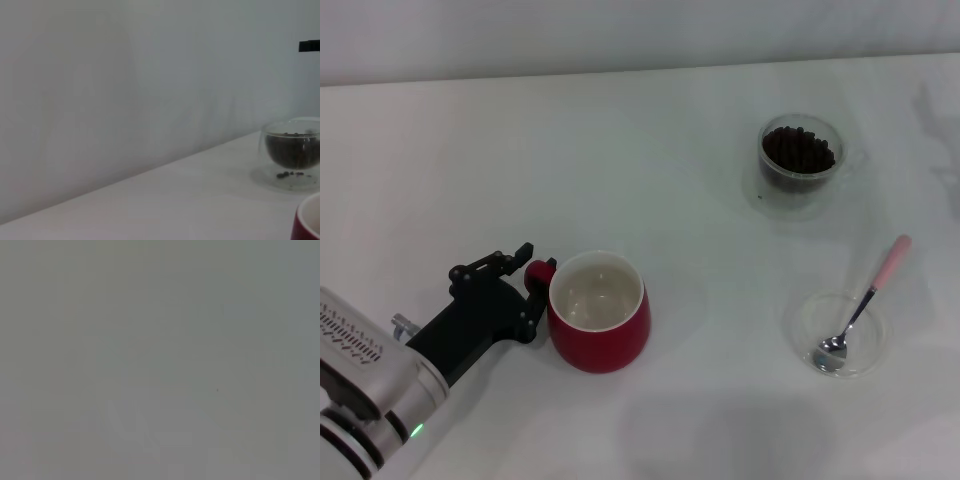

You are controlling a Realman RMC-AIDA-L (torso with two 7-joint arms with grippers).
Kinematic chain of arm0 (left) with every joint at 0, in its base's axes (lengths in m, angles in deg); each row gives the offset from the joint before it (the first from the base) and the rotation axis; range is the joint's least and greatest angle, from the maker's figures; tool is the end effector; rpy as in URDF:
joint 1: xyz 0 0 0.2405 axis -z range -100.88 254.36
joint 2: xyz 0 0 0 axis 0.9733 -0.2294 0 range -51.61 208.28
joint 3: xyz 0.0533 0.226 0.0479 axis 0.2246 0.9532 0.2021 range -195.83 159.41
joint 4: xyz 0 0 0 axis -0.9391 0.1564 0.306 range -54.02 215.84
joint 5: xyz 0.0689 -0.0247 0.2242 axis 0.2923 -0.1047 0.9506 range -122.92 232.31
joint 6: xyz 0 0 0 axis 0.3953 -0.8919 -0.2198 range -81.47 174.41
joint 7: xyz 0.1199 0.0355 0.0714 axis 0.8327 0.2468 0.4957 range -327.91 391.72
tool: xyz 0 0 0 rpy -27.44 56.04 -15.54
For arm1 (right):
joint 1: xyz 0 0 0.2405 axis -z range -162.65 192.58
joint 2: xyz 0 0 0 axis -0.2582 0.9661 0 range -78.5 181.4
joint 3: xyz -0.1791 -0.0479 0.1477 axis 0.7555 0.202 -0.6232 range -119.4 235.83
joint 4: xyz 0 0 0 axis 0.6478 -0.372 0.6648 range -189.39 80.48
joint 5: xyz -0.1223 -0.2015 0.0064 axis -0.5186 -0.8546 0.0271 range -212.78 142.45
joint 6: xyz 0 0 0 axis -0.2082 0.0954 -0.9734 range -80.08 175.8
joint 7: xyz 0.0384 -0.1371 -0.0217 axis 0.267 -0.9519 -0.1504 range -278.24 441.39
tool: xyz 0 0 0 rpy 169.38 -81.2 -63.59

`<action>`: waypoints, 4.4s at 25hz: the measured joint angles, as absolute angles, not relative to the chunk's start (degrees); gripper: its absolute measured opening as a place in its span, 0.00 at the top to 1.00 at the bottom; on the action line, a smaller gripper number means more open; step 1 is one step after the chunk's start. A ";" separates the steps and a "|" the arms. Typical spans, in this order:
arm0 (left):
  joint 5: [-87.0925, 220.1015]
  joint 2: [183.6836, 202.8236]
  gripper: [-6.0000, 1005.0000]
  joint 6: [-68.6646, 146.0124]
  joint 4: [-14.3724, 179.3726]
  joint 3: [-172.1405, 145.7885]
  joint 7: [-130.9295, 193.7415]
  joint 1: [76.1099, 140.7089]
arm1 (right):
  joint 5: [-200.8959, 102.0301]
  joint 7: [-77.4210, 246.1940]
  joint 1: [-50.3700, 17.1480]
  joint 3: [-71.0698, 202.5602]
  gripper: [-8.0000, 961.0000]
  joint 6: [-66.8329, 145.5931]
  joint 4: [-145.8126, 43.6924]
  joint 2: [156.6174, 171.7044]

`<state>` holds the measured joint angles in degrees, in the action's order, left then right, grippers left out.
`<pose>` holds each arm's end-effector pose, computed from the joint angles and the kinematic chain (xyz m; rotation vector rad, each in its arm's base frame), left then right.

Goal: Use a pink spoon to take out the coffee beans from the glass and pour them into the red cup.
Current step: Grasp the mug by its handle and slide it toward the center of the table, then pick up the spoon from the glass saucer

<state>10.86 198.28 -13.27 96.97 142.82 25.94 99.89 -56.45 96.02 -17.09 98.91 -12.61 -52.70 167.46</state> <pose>-0.2898 0.2731 -0.1296 -2.2395 -0.3957 -0.6070 0.3740 0.3718 0.0629 -1.2603 0.6721 0.6438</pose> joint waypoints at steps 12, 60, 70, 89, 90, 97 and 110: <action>10.59 198.12 0.40 -15.70 97.57 142.66 32.50 96.00 | -56.46 96.07 -16.92 98.91 0.12 -12.70 -52.90 167.56; -20.72 197.61 0.27 -36.11 90.13 142.99 26.09 90.21 | -85.06 179.50 -2.98 141.53 0.17 -25.04 -50.16 153.48; -20.74 197.52 0.27 -36.17 89.72 142.89 26.31 91.12 | -85.62 179.52 -4.07 142.80 0.23 -24.15 -50.29 154.19; -21.30 197.51 0.27 -35.97 89.51 142.61 26.37 91.79 | -85.30 179.47 -4.01 142.49 0.70 -24.06 -49.95 154.28; -21.36 197.51 0.27 -35.97 89.51 142.58 26.37 91.78 | -85.30 179.49 -3.94 142.48 0.74 -24.00 -49.96 154.28; -21.50 197.51 0.27 -36.07 89.53 142.46 26.37 91.81 | -85.26 179.62 -3.77 142.32 0.84 -23.94 -50.02 154.26; -22.02 197.51 0.27 -36.15 89.53 142.45 26.37 92.13 | -85.20 180.19 -3.27 138.68 0.85 -25.48 -50.20 154.45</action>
<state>-22.02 197.51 -36.15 89.53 142.45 26.37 92.13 -85.20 180.19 -3.27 138.68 -25.48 -50.20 154.45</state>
